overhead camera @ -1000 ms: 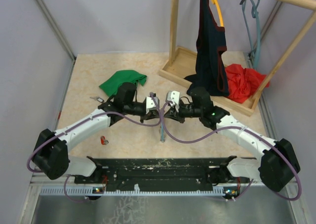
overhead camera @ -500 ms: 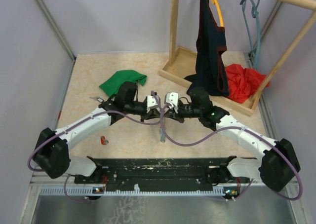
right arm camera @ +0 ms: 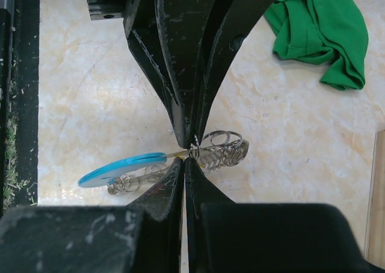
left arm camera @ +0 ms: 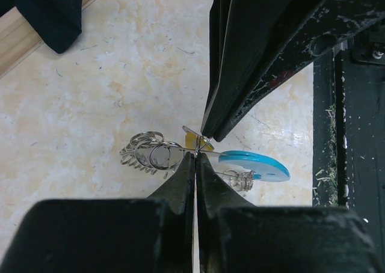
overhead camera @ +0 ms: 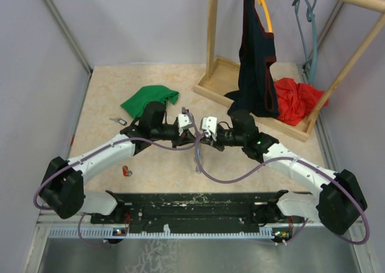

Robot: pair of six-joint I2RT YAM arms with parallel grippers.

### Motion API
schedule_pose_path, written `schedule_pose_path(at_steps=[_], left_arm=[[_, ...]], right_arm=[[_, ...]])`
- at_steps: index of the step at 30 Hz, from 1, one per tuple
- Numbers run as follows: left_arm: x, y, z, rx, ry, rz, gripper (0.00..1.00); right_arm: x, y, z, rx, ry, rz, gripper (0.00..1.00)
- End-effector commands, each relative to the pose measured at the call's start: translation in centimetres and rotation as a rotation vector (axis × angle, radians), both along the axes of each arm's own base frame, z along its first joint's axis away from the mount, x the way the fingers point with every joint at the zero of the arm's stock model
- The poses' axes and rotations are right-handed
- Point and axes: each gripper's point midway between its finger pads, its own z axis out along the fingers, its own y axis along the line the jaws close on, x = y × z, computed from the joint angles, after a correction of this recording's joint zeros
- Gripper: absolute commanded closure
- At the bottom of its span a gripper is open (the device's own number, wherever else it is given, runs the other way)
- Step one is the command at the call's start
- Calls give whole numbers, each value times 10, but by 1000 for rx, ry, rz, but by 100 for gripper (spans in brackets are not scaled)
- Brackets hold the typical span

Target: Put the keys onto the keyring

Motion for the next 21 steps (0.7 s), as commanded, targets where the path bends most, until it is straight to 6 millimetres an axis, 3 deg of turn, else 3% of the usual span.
schedule_pose_path(at_steps=[1,10,21], left_arm=[[7,2,16,-94,-8,65,100],[2,3,23,-197,-13,81,100],[-6,5,28,-252,-46,56,100]], right_arm=[[-7,8,14,56,-45,33,100],[-1,5,4,74,-53,-19,100],[-1,7,9,140,-74,-29,98]])
